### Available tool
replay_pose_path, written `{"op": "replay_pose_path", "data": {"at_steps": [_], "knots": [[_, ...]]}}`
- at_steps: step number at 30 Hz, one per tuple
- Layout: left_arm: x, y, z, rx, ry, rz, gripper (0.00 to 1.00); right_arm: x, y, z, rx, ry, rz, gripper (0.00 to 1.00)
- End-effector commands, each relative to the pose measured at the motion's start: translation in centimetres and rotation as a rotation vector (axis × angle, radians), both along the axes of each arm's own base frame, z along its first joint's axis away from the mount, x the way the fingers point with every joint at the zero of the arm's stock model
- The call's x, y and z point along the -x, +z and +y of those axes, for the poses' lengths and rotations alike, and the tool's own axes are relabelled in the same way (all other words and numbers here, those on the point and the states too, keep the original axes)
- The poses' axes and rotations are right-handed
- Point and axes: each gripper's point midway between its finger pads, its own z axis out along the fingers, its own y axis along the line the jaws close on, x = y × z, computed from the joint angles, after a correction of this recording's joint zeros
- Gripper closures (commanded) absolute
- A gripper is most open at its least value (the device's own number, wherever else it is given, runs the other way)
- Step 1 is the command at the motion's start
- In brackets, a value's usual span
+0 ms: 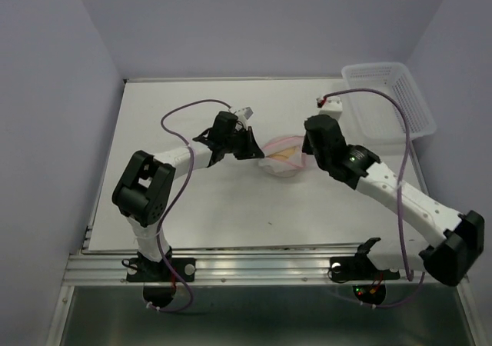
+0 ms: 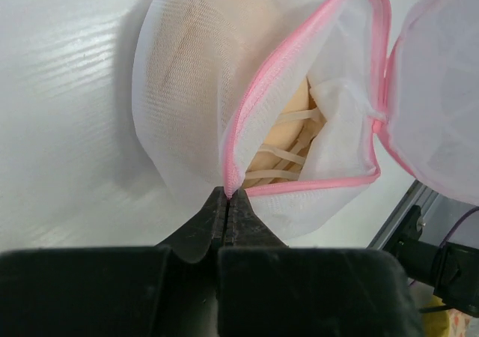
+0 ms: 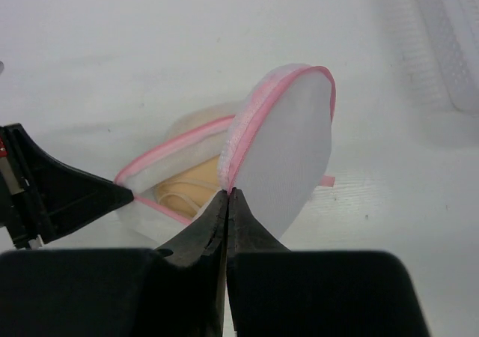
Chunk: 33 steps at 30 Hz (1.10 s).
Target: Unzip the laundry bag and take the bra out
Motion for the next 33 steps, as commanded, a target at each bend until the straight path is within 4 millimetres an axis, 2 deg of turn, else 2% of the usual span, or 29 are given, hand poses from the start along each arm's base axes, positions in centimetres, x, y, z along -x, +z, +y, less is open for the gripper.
{"op": "replay_pose_path", "data": {"at_steps": [1, 2, 3, 4, 5, 7, 8, 10, 12, 14, 15, 17, 18, 21, 22, 25, 28, 30, 33], "knots": [[-2.0, 6.3, -0.5, 0.079, 0.036, -0.128, 1.00, 1.4, 2.9, -2.1, -0.198, -0.123, -0.164, 0.97], [-2.1, 6.4, -0.5, 0.080, 0.034, -0.134, 1.00, 2.3, 0.8, -2.9, -0.230, -0.163, -0.142, 0.96], [-1.9, 6.4, -0.5, 0.079, 0.033, -0.133, 1.00, 3.0, 0.2, -3.6, -0.256, -0.189, -0.144, 0.94], [-1.9, 6.5, -0.5, 0.081, 0.032, -0.133, 1.00, 4.1, 0.5, -4.4, -0.318, -0.203, -0.169, 0.91], [-1.8, 6.3, -0.5, 0.078, 0.027, -0.131, 1.00, 5.1, -2.3, -5.2, -0.314, -0.223, -0.132, 0.89], [-1.4, 6.6, -0.9, 0.095, -0.004, -0.133, 1.00, 6.4, -4.3, -5.4, -0.415, -0.252, -0.104, 0.88], [-1.3, 6.7, -1.0, 0.100, -0.017, -0.136, 1.00, 7.4, -6.0, -5.8, -0.424, -0.246, -0.078, 0.86], [-1.0, 7.7, -1.4, 0.120, -0.047, -0.163, 1.00, 8.1, -7.2, -5.5, -0.431, -0.230, -0.034, 0.84], [-0.6, 8.7, -1.7, 0.129, -0.069, -0.192, 1.00, 8.8, -8.3, -5.9, -0.358, -0.225, 0.027, 0.78], [-0.1, 10.1, -2.0, 0.137, -0.102, -0.243, 1.00, 8.8, -7.4, -6.1, -0.303, -0.226, 0.053, 0.55], [0.2, 10.5, -2.2, 0.139, -0.117, -0.255, 1.00, 8.3, -6.5, -6.0, -0.280, -0.221, 0.053, 0.47], [0.5, 11.3, -2.4, 0.136, -0.137, -0.291, 1.00, 8.0, -5.5, -5.6, -0.240, -0.189, 0.056, 0.38], [0.8, 11.8, -2.5, 0.130, -0.146, -0.302, 1.00, 7.4, -3.9, -5.1, -0.217, -0.151, 0.040, 0.38], [1.1, 11.9, -2.6, 0.093, -0.170, -0.317, 1.00, 6.5, -1.2, -4.2, -0.141, -0.054, 0.017, 0.38], [0.9, 12.6, -2.5, 0.085, -0.161, -0.338, 1.00, 6.1, 0.7, -3.6, -0.158, -0.022, -0.014, 0.37], [1.3, 13.1, -2.4, 0.064, -0.174, -0.371, 1.00, 5.3, 2.6, -3.0, -0.122, 0.029, -0.060, 0.34], [1.0, 12.6, -2.0, 0.018, -0.164, -0.376, 1.00, 4.1, 3.1, -1.5, -0.099, 0.085, -0.070, 0.32], [0.7, 12.0, -1.7, -0.013, -0.158, -0.377, 1.00, 3.2, 2.3, -0.3, -0.085, 0.115, -0.051, 0.30], [0.6, 9.6, -1.1, -0.096, -0.179, -0.348, 1.00, 2.0, 0.8, 1.1, -0.079, 0.126, -0.021, 0.29]]}}
